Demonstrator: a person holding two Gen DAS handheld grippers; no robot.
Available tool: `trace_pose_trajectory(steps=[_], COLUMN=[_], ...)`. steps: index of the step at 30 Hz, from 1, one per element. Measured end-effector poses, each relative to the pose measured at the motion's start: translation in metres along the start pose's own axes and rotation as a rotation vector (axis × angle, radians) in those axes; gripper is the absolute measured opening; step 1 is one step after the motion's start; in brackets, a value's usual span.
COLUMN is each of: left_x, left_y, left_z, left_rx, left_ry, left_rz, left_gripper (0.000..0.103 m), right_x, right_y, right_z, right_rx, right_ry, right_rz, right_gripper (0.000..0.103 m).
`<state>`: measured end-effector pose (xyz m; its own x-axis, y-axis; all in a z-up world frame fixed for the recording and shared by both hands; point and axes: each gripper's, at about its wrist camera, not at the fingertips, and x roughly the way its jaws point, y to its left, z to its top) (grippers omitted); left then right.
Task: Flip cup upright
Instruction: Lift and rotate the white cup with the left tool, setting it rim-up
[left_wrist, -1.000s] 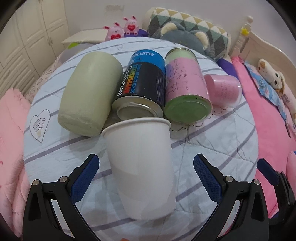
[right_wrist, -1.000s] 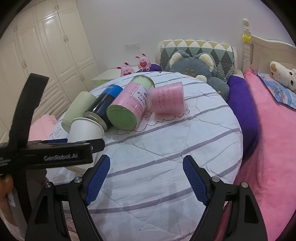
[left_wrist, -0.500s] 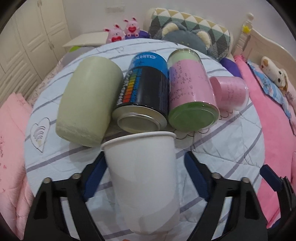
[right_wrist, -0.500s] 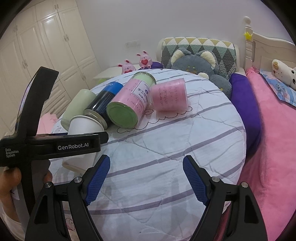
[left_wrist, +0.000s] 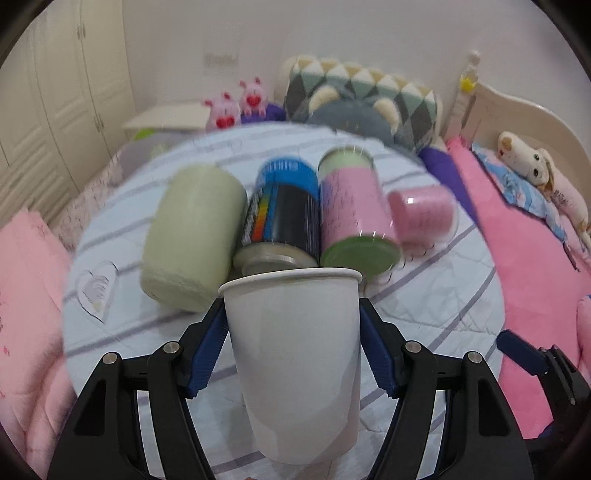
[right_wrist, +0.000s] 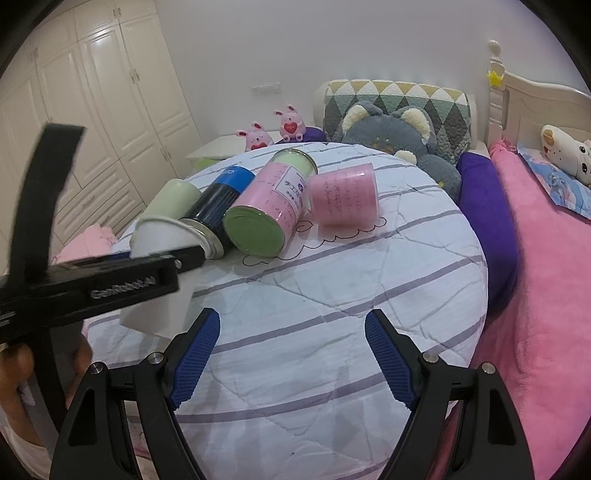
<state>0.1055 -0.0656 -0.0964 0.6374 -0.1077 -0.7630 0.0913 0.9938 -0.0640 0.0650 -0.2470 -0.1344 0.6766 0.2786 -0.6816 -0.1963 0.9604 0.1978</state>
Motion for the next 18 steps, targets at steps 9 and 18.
trace_pose_trajectory(steps=[9,18], left_x=[-0.015,-0.010], left_y=[0.001,0.006], left_z=[0.000,-0.010], left_rx=[0.037,0.028], left_ry=[-0.135,-0.203], left_rz=[-0.029,-0.087], left_gripper=[0.070,0.071], right_x=[-0.001,-0.001], right_y=[0.015,0.022], right_z=[-0.004,-0.009], right_rx=[-0.022,-0.030], right_ry=[-0.002,0.010], right_rz=[0.010,-0.004], right_gripper=[0.082,0.082])
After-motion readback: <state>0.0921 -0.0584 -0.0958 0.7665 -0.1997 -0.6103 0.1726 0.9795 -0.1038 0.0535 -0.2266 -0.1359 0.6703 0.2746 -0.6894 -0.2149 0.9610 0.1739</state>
